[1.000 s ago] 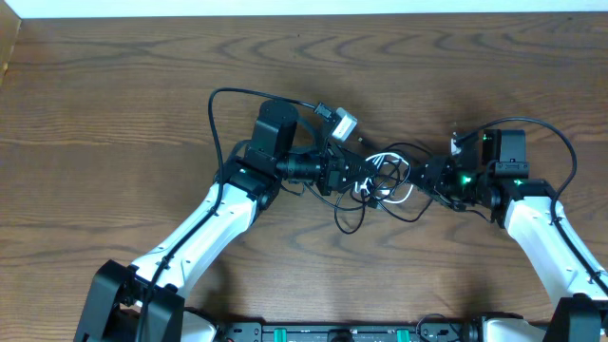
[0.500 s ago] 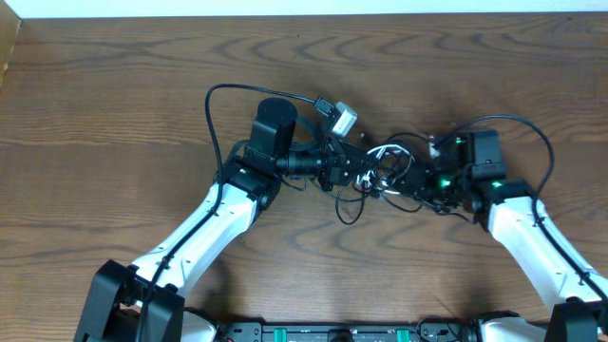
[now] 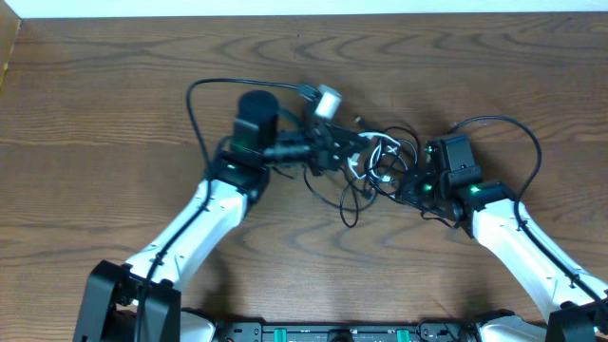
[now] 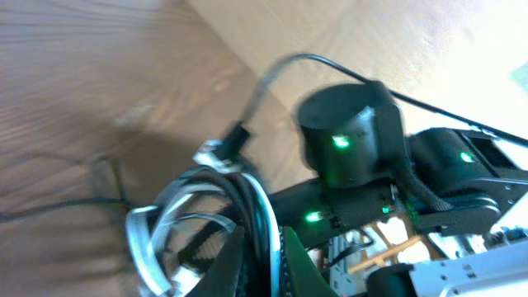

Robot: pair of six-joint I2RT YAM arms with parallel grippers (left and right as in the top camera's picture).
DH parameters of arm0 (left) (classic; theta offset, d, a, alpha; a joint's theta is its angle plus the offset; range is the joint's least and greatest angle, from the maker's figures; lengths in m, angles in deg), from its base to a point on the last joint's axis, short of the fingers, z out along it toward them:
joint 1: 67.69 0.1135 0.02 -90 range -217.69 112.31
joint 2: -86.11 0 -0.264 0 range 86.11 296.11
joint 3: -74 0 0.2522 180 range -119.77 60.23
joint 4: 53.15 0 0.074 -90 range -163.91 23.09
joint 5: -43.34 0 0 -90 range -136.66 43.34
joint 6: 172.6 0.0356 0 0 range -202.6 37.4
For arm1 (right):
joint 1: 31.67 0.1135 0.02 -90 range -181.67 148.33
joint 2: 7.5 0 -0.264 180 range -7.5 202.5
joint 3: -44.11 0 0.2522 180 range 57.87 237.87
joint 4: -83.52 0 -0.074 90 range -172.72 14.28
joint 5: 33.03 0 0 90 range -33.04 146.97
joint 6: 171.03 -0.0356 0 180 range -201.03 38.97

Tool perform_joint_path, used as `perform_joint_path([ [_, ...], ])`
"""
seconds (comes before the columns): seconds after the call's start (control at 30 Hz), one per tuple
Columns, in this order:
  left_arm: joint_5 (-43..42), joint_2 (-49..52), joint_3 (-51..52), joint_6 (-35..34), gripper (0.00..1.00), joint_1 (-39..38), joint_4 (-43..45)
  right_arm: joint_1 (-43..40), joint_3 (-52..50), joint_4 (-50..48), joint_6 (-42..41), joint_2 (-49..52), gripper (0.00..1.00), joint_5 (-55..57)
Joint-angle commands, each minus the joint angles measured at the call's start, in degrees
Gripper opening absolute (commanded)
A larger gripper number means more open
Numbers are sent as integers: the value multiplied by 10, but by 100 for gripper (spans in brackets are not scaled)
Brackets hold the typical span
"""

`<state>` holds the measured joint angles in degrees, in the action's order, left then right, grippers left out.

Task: Untangle cables
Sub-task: 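Pull the grippers apart to stretch the cable bundle sideways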

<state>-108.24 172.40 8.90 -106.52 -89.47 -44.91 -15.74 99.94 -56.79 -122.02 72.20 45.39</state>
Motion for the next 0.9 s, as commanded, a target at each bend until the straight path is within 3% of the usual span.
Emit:
perform_joint_path([
  [0.0, -11, 1, -1, 14, 8, 60, -17, -29, 7, 15, 5, -8, 1, 82],
  [0.23, -7, 2, -1, 14, 8, 180, -129, -101, 8, 21, 40, -49, 1, 24],
  [0.4, 2, 2, -1, 56, 9, 191, -187, -122, 8, 29, 81, -99, 1, 66],
  [0.6, 173, 2, -1, 54, 9, 191, -259, -140, 8, 61, 79, -143, 2, 126],
  [0.7, 239, 2, -1, -10, 9, 191, -292, -141, 8, 62, 55, -150, 8, 104],
  [0.8, 216, 2, -1, -57, 9, 187, -291, -137, 8, 55, 46, -147, 13, 39],
  [0.87, 156, 2, -1, -32, 8, 181, -273, -135, 8, 54, 46, -145, 18, 30],
])
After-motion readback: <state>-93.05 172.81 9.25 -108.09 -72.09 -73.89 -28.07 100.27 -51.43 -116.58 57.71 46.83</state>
